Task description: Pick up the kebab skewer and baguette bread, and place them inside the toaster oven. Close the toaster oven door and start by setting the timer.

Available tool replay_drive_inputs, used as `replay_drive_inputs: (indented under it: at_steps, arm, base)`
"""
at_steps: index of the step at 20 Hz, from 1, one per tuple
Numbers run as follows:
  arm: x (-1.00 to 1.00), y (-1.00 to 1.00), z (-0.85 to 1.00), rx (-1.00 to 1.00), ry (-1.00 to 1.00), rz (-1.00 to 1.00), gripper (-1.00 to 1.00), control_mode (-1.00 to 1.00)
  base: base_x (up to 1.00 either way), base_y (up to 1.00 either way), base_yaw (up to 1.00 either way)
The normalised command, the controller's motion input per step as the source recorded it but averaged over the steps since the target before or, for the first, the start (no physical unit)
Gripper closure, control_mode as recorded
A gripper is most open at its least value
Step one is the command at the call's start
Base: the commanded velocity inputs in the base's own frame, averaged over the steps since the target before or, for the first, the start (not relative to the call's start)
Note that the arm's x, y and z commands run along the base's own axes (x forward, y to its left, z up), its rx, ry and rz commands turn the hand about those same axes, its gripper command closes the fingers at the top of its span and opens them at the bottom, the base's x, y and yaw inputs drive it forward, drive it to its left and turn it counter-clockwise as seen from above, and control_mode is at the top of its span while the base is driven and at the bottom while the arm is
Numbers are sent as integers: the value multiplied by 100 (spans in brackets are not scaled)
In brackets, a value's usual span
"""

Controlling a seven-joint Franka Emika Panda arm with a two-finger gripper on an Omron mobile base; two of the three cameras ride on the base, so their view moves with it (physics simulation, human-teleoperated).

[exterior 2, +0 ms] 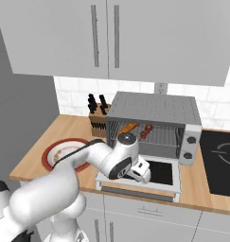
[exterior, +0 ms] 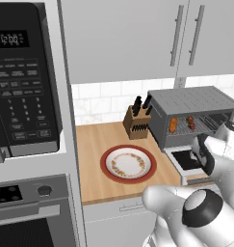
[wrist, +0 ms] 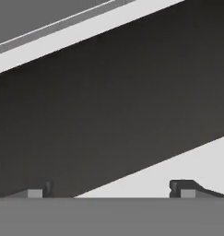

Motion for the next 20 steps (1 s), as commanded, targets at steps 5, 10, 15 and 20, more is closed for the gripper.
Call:
replay_drive_inputs:
  at_steps: [5, 10, 15, 20]
  arm:
    - [-52, 0, -47, -3, 12, 32, -100, -100]
    - [-4, 0, -72, -4, 15, 17, -100, -100]
    - [-61, 0, -29, 0, 4, 5, -100, -100]
    - [-75, 0, -9, 0, 0, 0, -100, -100]
  base:
    - [0, 0, 0]
    - [0, 0, 0]
    - [0, 0, 0]
    - [0, 0, 0]
